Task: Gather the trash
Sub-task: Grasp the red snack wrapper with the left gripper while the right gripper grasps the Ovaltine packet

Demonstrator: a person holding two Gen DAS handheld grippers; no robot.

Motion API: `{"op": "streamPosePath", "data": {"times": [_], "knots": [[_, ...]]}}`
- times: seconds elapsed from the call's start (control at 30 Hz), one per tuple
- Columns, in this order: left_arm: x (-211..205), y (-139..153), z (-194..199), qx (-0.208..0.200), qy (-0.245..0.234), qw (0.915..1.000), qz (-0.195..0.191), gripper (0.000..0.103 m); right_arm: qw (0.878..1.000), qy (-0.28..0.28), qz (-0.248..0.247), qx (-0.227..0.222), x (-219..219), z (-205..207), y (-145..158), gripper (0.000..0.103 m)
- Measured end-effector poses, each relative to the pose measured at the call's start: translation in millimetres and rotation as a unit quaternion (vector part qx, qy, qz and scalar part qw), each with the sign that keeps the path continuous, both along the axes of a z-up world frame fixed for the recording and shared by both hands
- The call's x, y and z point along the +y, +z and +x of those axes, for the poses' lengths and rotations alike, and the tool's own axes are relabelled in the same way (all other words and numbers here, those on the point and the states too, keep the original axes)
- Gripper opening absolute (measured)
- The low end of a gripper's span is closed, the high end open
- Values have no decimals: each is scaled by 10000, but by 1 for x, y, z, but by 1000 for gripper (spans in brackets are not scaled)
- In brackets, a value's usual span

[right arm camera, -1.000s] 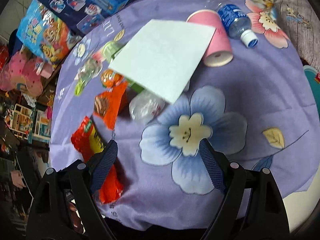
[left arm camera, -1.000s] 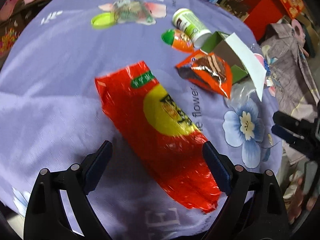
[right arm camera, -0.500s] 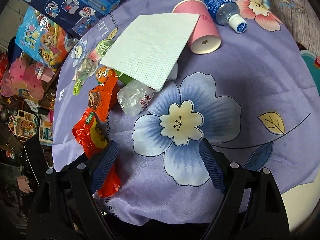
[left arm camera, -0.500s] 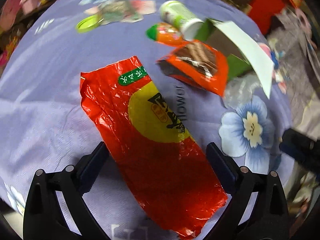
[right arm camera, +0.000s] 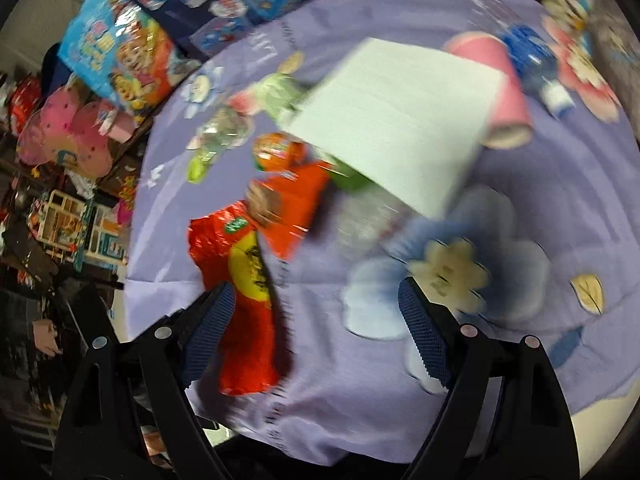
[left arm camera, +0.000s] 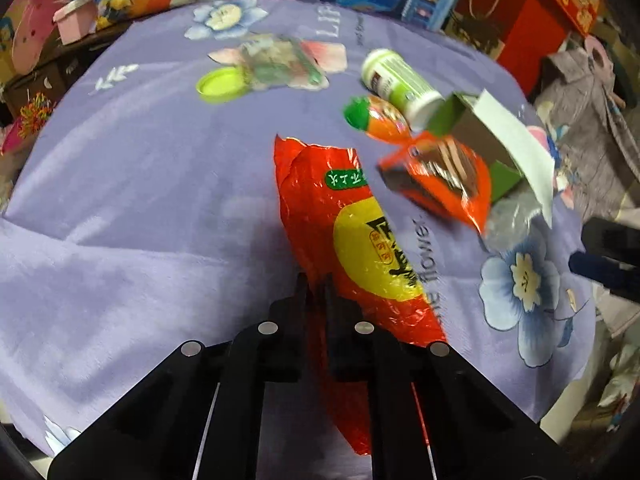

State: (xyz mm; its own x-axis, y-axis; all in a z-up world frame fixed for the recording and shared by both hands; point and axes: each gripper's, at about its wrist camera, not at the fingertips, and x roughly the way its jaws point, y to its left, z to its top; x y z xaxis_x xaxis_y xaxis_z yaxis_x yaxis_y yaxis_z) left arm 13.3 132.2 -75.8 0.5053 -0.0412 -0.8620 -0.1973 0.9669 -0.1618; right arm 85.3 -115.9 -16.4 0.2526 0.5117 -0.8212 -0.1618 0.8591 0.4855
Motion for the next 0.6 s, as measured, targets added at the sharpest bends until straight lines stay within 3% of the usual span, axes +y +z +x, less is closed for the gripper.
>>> {"op": "streamPosePath", "data": {"times": [0.13, 0.3, 0.6], "knots": [[27, 5, 1, -146, 75, 9999, 18, 8, 9991, 350, -161, -189, 34, 13, 7, 80], [58, 6, 11, -194, 173, 9997, 25, 8, 9974, 619, -360, -6, 71, 42, -5, 80], [78, -3, 27, -35, -18, 9994, -349, 10, 9942, 284, -790, 665, 87, 65, -48, 80]]}}
